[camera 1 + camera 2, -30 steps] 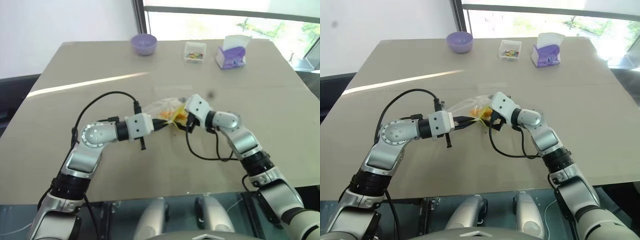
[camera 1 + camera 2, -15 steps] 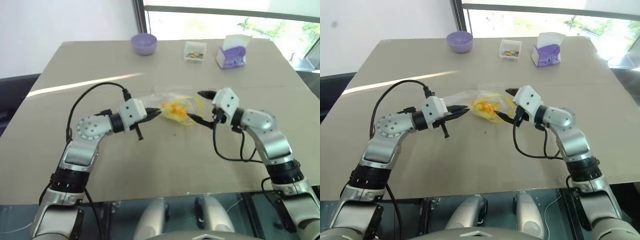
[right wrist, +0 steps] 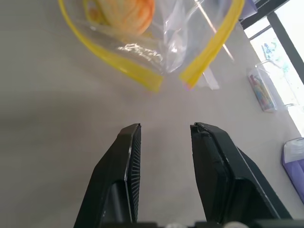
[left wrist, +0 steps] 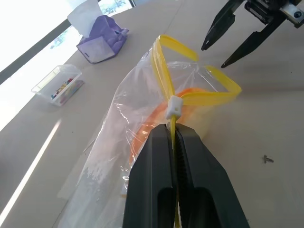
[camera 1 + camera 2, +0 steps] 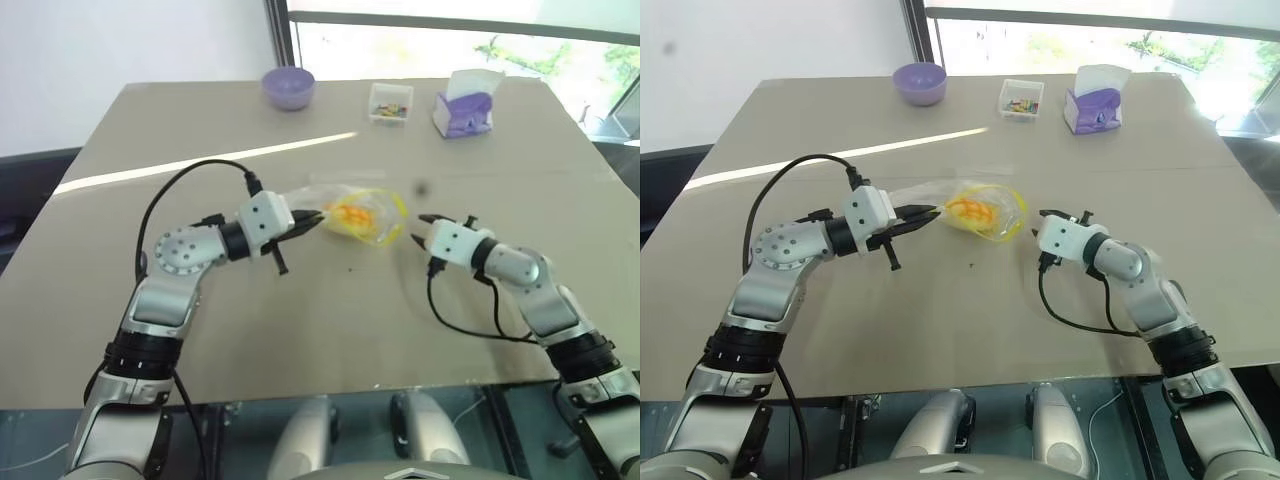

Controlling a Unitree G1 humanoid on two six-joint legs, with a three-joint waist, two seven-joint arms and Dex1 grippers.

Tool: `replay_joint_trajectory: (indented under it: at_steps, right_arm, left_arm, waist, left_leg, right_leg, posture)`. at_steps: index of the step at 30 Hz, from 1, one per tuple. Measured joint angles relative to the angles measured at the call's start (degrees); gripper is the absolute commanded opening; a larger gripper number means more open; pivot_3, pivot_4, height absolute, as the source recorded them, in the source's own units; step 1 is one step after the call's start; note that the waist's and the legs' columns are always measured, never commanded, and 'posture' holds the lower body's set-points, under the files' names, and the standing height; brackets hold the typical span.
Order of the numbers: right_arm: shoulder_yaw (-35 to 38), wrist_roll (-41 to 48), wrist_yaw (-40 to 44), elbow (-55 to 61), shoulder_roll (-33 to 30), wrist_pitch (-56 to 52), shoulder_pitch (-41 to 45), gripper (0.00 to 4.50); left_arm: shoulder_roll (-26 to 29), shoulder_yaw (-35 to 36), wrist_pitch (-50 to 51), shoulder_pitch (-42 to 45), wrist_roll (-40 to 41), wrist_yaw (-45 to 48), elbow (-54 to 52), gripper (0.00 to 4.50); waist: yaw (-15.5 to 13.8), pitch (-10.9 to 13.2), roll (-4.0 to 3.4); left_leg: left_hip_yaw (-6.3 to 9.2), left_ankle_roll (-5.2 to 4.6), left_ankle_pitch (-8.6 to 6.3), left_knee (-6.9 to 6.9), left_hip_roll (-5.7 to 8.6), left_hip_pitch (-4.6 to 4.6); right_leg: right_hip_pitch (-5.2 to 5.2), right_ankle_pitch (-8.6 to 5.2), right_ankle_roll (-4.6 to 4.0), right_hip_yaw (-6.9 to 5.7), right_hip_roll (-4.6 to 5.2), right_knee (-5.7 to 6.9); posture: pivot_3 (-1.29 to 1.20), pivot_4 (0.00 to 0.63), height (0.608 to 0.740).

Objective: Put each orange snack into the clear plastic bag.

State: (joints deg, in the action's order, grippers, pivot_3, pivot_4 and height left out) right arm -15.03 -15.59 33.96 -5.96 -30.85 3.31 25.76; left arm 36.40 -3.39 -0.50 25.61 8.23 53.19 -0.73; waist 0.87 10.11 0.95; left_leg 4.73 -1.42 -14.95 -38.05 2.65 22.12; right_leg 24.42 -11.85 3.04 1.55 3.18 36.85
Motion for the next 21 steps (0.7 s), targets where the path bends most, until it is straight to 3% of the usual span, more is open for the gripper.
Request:
replay_joint_trajectory:
  at_steps: [6,9,13,14,21]
  right_arm:
    - [0.0,-0.1,-1.8,-1.6,3.0,0.5,0.5,1.75]
    - [0.8,1.0,-1.9,-1.6,3.6,-0.1,0.8,2.37]
    - [2.0,2.5,-1.6,-1.2,3.9,-0.8,0.7,4.18]
    - [2.1,2.4,-1.7,-1.0,3.9,-0.7,0.7,4.43]
    - [0.4,-1.4,-3.5,-2.9,3.5,3.6,1.7,4.43]
  left_arm:
    - [0.0,0.0,0.0,-0.1,0.0,-0.1,0.0,0.0]
    - [0.0,0.0,0.0,-0.1,0.0,-0.3,0.0,0.0]
    - [0.0,0.0,0.0,-0.2,0.0,-0.4,0.0,0.0]
    - [0.0,0.0,0.0,-0.3,0.0,-0.4,0.0,0.0]
    - [0.0,0.0,0.0,-0.7,0.0,-0.4,-0.1,0.0]
  waist:
    - [0.0,0.0,0.0]
    - [0.0,0.0,0.0]
    - [0.0,0.0,0.0]
    - [0.0,0.0,0.0]
    - [0.1,0.0,0.0]
  left_leg:
    - [0.01,0.0,0.0,0.0,0.0,0.0]
    - [0.02,0.0,0.0,0.0,0.0,0.0]
    - [0.02,0.0,0.0,0.0,0.0,0.0]
    - [0.02,0.0,0.0,0.0,0.0,-0.01]
    - [0.0,0.0,0.0,0.0,0.0,-0.02]
  right_leg:
    - [0.0,0.0,0.0,0.0,0.0,0.0]
    - [0.0,0.0,0.0,0.0,-0.01,0.0]
    - [0.0,0.0,0.0,0.0,0.0,0.0]
    - [0.0,0.0,0.0,-0.01,0.0,0.0]
    - [0.0,0.0,0.0,0.0,-0.01,0.01]
  posture:
    - [0.0,0.15,0.74]
    - [0.0,0.15,0.74]
    - [0.0,0.15,0.74]
    - [0.0,0.15,0.74]
    - [0.0,0.15,0.74]
